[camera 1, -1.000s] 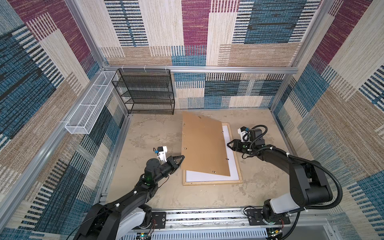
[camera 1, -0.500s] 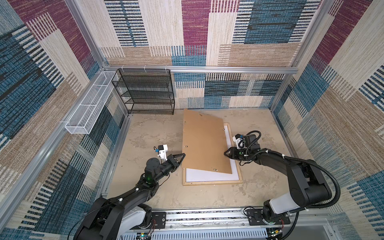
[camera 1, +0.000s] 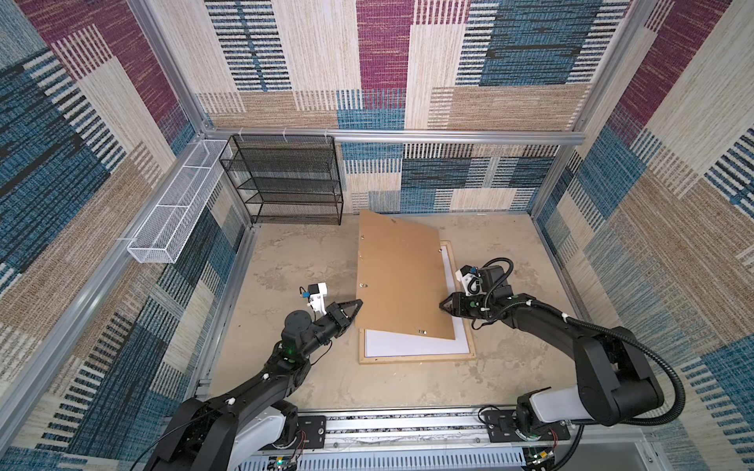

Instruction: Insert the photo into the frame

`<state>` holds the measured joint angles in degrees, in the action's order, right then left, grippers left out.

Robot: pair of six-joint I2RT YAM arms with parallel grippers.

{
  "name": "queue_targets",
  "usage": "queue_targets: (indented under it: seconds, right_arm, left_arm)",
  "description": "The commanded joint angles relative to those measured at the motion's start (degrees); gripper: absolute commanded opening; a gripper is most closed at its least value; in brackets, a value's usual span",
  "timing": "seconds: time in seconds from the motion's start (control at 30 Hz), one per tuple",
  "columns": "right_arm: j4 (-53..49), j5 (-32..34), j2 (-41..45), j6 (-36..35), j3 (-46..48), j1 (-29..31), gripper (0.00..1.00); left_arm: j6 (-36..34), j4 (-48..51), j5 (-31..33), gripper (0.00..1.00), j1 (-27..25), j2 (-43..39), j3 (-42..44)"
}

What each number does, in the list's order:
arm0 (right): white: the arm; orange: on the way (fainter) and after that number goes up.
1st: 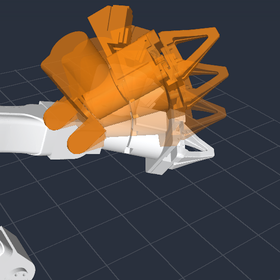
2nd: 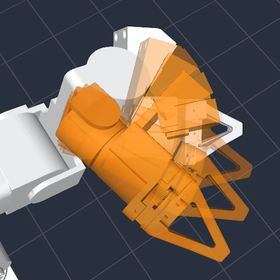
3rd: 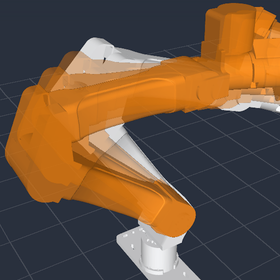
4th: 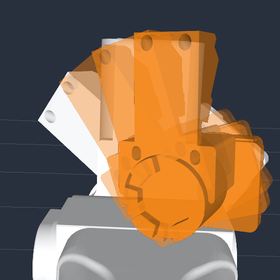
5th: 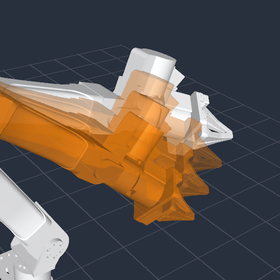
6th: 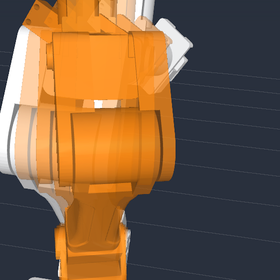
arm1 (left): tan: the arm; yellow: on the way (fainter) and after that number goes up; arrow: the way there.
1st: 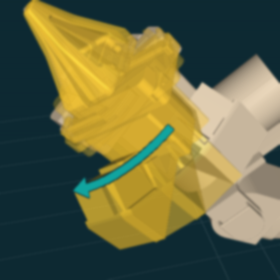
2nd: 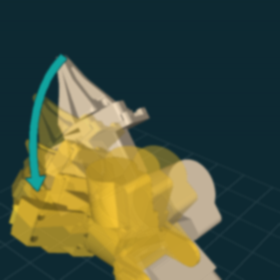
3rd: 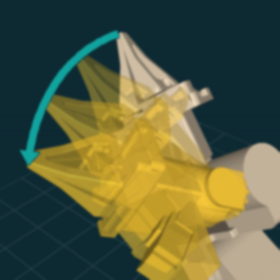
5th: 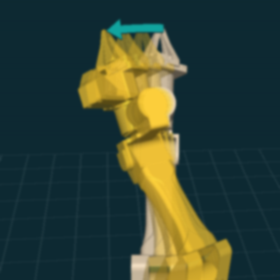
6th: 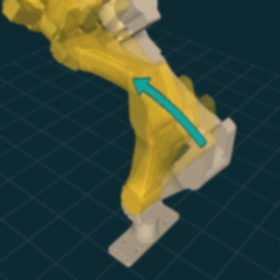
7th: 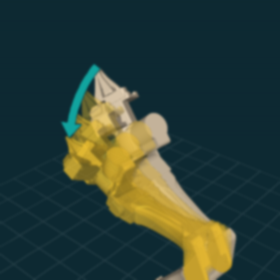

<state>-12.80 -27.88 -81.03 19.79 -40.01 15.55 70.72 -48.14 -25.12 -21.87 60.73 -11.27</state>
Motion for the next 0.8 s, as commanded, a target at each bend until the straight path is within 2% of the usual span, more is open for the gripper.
queue_targets:
  seconds: [0.0,0.13,0.23,0.37,0.53,0.77]
  right_arm:
    - [-1.13,-2.61,0.9,-1.49,-0.47,1.04,0.44]
    - [-2.77,1.53,2.07,-1.52,-1.15,1.08,0.48]
    - [-3.98,6.78,2.68,-0.61,-2.29,1.08,0.59]
    - [-4.34,10.22,3.09,-0.21,-3.88,0.77,0.68]
    - [-3.11,12.34,1.44,-0.1,-6.66,-1.12,0.72]
    - [1.03,12.19,-5.58,0.16,-10.94,-4.7,0.73]
  left_arm:
    - [-0.63,-6.47,-0.49,0.0,-0.02,0.59,-0.61]
    - [0.12,-8.85,-0.67,0.0,-0.01,1.79,0.14]
    - [0.21,-9.13,-0.99,0.0,0.03,1.9,0.67]
    - [0.39,-9.11,-0.53,0.0,-0.02,1.01,2.15]
    - [0.21,-8.04,-0.53,0.0,-0.02,-0.9,3.65]
    - [-0.14,-5.72,0.6,0.0,-0.02,-3.91,5.46]
